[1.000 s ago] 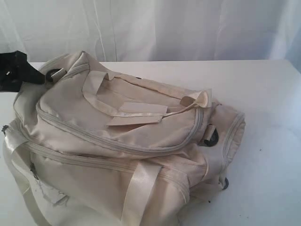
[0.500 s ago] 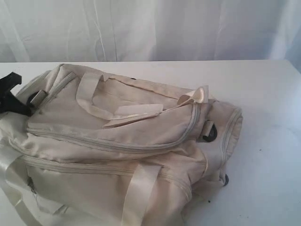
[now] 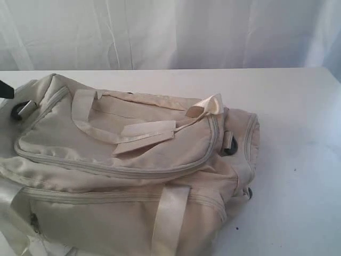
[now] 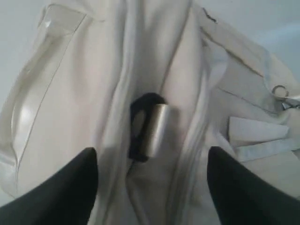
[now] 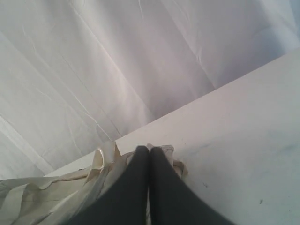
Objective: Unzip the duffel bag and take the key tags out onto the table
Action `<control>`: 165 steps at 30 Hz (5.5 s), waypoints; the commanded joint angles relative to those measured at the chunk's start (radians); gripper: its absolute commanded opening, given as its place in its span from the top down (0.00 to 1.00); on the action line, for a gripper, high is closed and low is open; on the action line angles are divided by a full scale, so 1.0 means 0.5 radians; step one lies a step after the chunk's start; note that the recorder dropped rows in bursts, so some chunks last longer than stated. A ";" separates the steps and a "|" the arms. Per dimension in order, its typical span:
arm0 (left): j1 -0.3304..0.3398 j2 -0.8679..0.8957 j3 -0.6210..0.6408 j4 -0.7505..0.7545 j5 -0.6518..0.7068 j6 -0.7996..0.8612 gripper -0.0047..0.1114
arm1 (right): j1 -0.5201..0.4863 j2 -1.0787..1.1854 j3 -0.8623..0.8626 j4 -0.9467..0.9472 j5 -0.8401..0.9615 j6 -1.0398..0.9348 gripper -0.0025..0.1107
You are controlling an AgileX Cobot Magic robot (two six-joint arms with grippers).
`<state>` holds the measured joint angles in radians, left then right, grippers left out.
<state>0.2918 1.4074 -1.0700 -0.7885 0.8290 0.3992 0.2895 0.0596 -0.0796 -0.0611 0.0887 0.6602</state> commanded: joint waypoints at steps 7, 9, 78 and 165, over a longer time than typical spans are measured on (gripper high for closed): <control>-0.679 -0.014 -0.513 -0.190 0.402 0.640 0.96 | 0.002 0.757 -1.069 0.398 0.974 -1.001 0.98; -0.887 0.017 -0.581 -0.026 0.327 0.581 0.96 | 0.002 0.959 -1.230 0.495 1.221 -1.237 0.98; -1.885 0.117 -0.926 0.807 -0.553 0.420 0.96 | 0.002 1.952 -1.490 1.528 0.802 -2.027 0.95; -1.885 0.306 -0.853 0.803 -0.472 0.343 0.96 | -0.001 3.096 -2.554 1.787 1.624 -2.121 0.98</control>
<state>-0.6465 1.5590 -1.5044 -0.3686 0.5944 0.5836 0.2895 1.6413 -1.3611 0.8286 0.8609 -0.3869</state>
